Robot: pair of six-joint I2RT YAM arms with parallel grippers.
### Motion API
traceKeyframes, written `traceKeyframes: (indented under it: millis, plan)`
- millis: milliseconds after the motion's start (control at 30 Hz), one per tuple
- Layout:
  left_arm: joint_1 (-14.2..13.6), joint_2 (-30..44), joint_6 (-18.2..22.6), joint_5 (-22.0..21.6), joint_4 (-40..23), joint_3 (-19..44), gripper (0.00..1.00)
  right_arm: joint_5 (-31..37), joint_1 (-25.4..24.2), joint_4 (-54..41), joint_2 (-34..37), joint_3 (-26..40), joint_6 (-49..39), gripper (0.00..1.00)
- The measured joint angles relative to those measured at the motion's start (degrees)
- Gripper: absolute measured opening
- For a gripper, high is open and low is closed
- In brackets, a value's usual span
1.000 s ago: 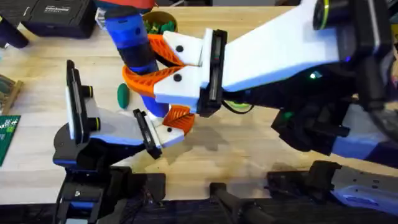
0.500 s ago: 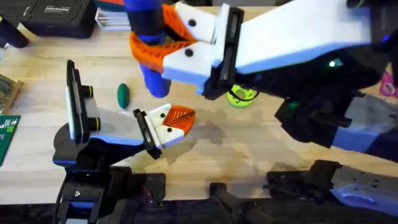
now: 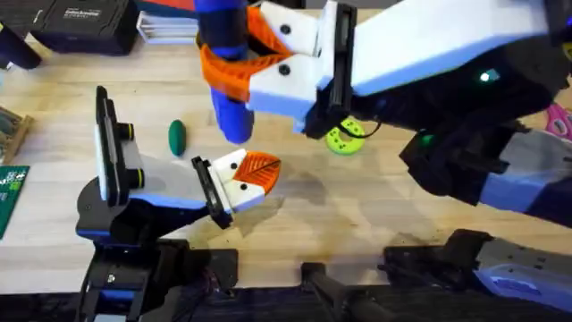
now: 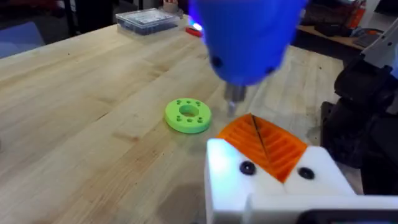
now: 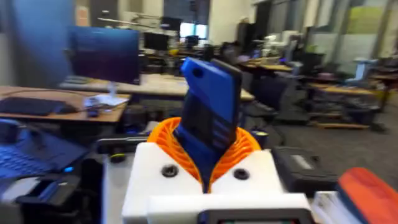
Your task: Pick up the gripper from the table and insert it into the empty holder that is missing its gripper. Then pick up a screw, insert it into the mounting hole, and use the screwdriver to tighten it. Finally, clean up the table by picking up the vegetable and placing it into the bucket.
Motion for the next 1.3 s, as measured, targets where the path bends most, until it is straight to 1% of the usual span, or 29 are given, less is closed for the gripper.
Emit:
traceKeyframes:
  millis: [133,400,567,800,1300]
  plan:
    - [0.0,0.0,0.0,0.0,0.0,0.0,0.012,-3.0,0.35,-0.23,0.0,0.0,2.0,0.027]
    - [0.0,0.0,0.0,0.0,0.0,0.0,0.012,-5.07,2.35,-0.17,1.16,0.11,3.18,0.027]
    - [0.0,0.0,0.0,0.0,0.0,0.0,0.012,-5.14,2.43,-0.53,2.88,0.11,2.97,0.027]
    - [0.0,0.0,-0.02,0.0,0.0,0.0,0.012,-5.05,2.43,-0.31,2.91,0.11,0.8,0.027]
    - [0.0,0.0,-0.01,0.0,0.0,0.0,0.012,-4.81,3.08,0.58,2.91,0.13,0.12,0.027]
